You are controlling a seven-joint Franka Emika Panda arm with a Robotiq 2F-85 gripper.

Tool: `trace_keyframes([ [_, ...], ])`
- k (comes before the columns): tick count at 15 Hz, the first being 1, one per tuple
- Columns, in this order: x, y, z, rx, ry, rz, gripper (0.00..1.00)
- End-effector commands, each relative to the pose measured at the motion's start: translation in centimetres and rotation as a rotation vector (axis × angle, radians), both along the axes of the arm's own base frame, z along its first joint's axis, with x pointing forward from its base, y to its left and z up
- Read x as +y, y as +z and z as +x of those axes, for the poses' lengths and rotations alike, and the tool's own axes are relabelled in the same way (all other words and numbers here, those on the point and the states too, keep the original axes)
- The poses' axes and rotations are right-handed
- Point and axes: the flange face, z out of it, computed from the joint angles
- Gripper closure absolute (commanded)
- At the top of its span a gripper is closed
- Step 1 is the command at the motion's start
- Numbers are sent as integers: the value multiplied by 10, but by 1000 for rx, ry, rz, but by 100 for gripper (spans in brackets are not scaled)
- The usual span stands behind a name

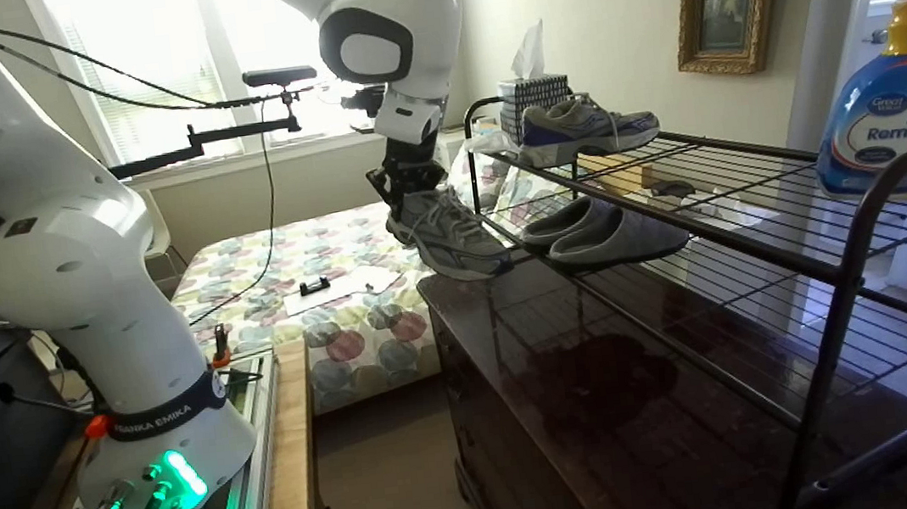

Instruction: Put the right shoe next to the left one

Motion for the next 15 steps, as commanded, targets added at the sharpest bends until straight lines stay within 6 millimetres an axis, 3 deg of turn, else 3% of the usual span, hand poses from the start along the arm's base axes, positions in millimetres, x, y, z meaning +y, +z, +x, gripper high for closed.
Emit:
trace_keyframes([
  [1, -25, 54, -19, -29, 99, 18, 96],
  [3, -43, 79, -23, -7, 161, 22, 96],
  [8, -74, 116, -15, -26, 408, -62, 96],
  [15, -82, 139, 27, -261, 715, -31, 96],
])
